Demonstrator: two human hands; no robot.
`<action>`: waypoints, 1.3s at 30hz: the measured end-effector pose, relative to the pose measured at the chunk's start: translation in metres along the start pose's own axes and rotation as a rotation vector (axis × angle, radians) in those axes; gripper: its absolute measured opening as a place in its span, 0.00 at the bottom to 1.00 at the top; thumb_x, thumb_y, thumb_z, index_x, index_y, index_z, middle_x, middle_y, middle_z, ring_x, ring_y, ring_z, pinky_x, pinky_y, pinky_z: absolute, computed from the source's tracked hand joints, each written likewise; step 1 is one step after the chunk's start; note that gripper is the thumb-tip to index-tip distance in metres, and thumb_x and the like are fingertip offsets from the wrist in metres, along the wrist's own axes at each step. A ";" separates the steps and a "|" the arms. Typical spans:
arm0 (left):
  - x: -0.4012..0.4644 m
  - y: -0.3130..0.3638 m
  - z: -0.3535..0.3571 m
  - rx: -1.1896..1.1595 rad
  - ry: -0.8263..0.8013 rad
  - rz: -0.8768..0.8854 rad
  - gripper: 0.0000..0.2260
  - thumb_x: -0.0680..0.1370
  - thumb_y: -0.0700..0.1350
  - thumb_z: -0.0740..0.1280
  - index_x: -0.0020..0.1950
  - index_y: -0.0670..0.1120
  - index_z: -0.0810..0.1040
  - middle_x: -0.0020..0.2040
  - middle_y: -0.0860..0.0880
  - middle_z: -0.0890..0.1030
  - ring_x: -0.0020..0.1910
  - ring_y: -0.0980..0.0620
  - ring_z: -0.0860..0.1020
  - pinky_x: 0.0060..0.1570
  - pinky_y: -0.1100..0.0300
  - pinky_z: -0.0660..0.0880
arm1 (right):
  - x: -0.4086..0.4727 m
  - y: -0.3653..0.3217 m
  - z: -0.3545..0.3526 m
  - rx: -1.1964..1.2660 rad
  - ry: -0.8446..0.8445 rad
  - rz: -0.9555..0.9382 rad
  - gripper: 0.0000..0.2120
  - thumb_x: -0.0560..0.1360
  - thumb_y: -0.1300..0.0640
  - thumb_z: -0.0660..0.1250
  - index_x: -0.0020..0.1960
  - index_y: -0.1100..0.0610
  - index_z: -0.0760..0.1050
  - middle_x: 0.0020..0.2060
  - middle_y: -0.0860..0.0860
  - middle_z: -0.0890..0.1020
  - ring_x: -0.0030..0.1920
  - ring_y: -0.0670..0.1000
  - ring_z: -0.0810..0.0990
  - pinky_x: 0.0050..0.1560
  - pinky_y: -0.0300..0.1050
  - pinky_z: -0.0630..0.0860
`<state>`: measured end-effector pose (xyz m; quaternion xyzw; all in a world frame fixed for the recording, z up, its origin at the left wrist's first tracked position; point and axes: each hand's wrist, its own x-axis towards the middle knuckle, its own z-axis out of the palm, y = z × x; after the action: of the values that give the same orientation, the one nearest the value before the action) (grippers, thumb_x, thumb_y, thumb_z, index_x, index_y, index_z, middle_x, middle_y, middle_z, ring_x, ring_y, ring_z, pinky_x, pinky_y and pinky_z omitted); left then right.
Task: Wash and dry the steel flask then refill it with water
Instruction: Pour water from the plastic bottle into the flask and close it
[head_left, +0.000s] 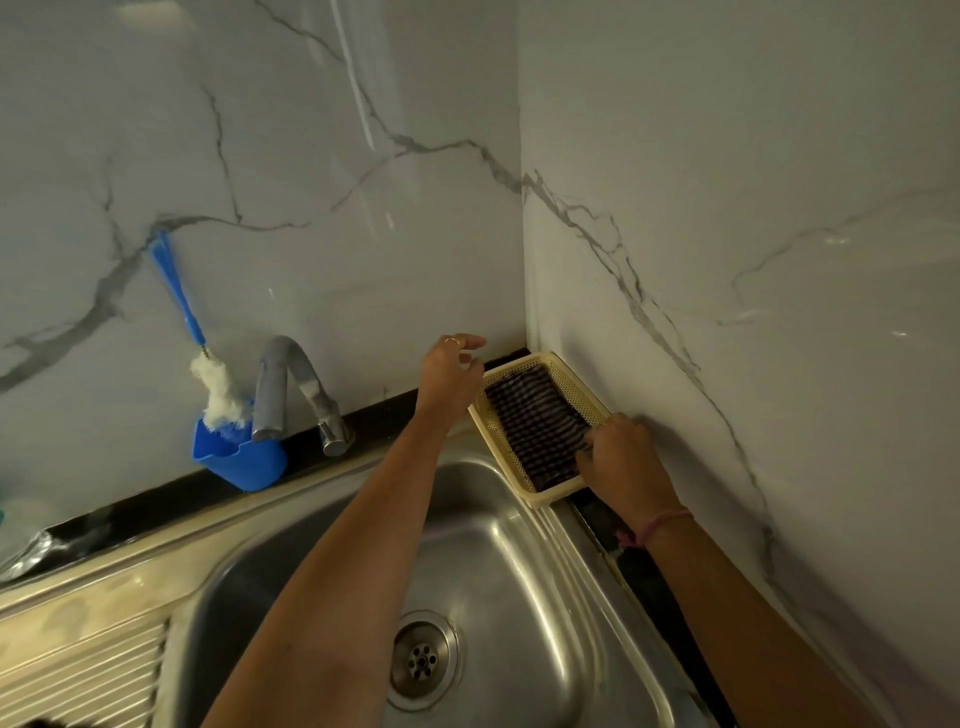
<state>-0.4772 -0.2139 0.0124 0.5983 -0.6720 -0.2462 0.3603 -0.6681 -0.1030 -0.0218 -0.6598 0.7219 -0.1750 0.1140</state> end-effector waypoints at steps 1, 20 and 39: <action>-0.006 0.001 -0.005 -0.010 0.003 -0.002 0.13 0.80 0.37 0.65 0.64 0.45 0.78 0.64 0.49 0.78 0.56 0.55 0.77 0.52 0.69 0.73 | -0.002 -0.001 -0.003 0.015 0.011 -0.016 0.10 0.77 0.60 0.63 0.37 0.58 0.71 0.43 0.53 0.72 0.45 0.51 0.73 0.38 0.36 0.65; -0.160 -0.006 -0.096 0.109 0.070 0.137 0.14 0.80 0.41 0.67 0.65 0.48 0.77 0.61 0.53 0.77 0.53 0.61 0.79 0.56 0.64 0.76 | -0.053 -0.105 -0.034 0.197 0.184 -0.379 0.11 0.76 0.57 0.66 0.56 0.60 0.80 0.52 0.57 0.78 0.52 0.56 0.78 0.55 0.49 0.75; -0.306 -0.087 -0.215 0.182 0.305 -0.128 0.14 0.80 0.39 0.67 0.65 0.45 0.78 0.56 0.56 0.74 0.52 0.58 0.78 0.50 0.74 0.71 | -0.118 -0.240 0.046 0.353 0.078 -0.568 0.08 0.76 0.57 0.66 0.52 0.57 0.81 0.48 0.52 0.80 0.45 0.49 0.79 0.46 0.43 0.77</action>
<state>-0.2479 0.0942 0.0216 0.7004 -0.5897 -0.1131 0.3859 -0.4186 -0.0070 0.0249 -0.7974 0.4716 -0.3473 0.1454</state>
